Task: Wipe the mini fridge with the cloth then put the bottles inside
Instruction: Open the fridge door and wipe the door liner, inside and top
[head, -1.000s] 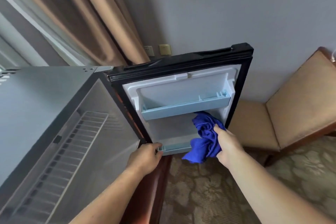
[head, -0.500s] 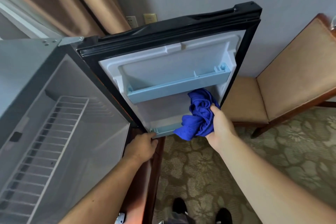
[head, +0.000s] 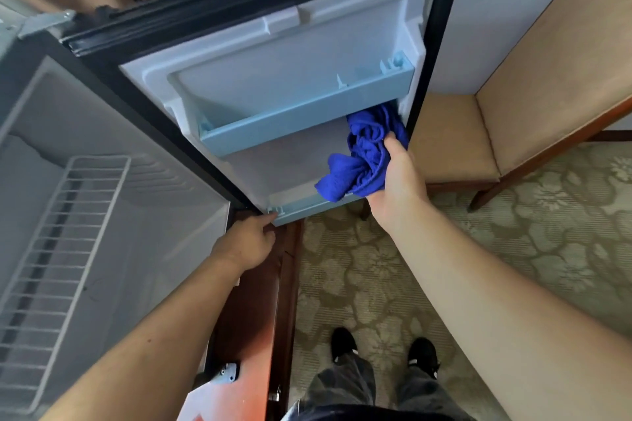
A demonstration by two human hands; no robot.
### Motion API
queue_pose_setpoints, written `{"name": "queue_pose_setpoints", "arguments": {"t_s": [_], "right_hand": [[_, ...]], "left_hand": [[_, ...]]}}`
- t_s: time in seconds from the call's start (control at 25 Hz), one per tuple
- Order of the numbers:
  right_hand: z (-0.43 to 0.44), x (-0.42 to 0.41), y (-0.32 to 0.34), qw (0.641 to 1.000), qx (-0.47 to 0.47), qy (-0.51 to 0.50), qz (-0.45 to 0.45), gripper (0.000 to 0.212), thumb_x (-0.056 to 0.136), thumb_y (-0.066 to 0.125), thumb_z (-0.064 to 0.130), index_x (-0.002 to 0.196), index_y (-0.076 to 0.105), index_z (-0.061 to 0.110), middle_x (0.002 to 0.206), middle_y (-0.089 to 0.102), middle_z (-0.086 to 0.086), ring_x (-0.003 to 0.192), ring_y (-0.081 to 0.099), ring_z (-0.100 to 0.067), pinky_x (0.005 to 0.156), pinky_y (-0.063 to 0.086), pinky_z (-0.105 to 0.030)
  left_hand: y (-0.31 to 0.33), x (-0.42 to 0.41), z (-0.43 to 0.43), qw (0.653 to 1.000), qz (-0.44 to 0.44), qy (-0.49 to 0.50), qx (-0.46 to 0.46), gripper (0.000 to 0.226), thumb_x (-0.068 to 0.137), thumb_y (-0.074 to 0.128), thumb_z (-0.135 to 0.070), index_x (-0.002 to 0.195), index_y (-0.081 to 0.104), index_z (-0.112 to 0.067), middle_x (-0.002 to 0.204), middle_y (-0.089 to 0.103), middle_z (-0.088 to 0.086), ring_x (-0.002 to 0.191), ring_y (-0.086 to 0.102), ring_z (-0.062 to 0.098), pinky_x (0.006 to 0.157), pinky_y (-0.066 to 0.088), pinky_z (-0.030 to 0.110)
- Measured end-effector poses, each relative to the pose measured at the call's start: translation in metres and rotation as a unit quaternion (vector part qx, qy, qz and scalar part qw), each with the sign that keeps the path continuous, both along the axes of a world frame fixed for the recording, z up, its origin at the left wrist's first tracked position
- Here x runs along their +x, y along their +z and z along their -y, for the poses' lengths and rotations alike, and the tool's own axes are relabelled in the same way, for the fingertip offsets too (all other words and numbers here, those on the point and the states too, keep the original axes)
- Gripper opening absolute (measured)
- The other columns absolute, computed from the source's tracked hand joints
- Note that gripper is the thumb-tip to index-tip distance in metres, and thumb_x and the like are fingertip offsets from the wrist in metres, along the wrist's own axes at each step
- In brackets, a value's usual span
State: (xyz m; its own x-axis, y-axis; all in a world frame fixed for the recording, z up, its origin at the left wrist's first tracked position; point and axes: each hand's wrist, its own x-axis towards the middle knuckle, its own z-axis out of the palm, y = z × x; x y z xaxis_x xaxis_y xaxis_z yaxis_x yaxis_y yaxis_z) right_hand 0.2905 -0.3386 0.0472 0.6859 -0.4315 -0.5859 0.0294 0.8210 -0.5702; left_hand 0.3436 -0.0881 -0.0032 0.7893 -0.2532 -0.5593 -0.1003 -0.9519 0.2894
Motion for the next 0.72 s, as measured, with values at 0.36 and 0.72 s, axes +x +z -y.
{"name": "queue_pose_setpoints", "arguments": {"t_s": [0.36, 0.72], "right_hand": [[-0.054, 0.026, 0.005, 0.999, -0.012, 0.050, 0.012, 0.026, 0.100, 0.061, 0.026, 0.124, 0.066, 0.016, 0.114, 0.075, -0.007, 0.106, 0.072, -0.023, 0.100, 0.054, -0.047], [-0.117, 0.046, 0.003, 0.974, -0.141, 0.176, 0.001, 0.020, 0.095, 0.067, 0.030, 0.111, 0.074, 0.021, 0.105, 0.077, -0.005, 0.102, 0.073, -0.025, 0.098, 0.055, -0.050]], "left_hand": [[-0.001, -0.004, 0.000, 0.999, 0.012, 0.031, -0.017, 0.061, 0.094, 0.046, -0.027, 0.147, 0.040, -0.055, 0.121, 0.071, 0.006, 0.109, 0.067, 0.028, 0.098, 0.053, 0.045], [-0.012, -0.007, 0.008, 0.998, 0.037, 0.039, 0.044, 0.040, 0.101, 0.042, -0.038, 0.136, 0.053, -0.023, 0.134, 0.059, 0.008, 0.120, 0.059, 0.033, 0.096, 0.044, 0.040]]}}
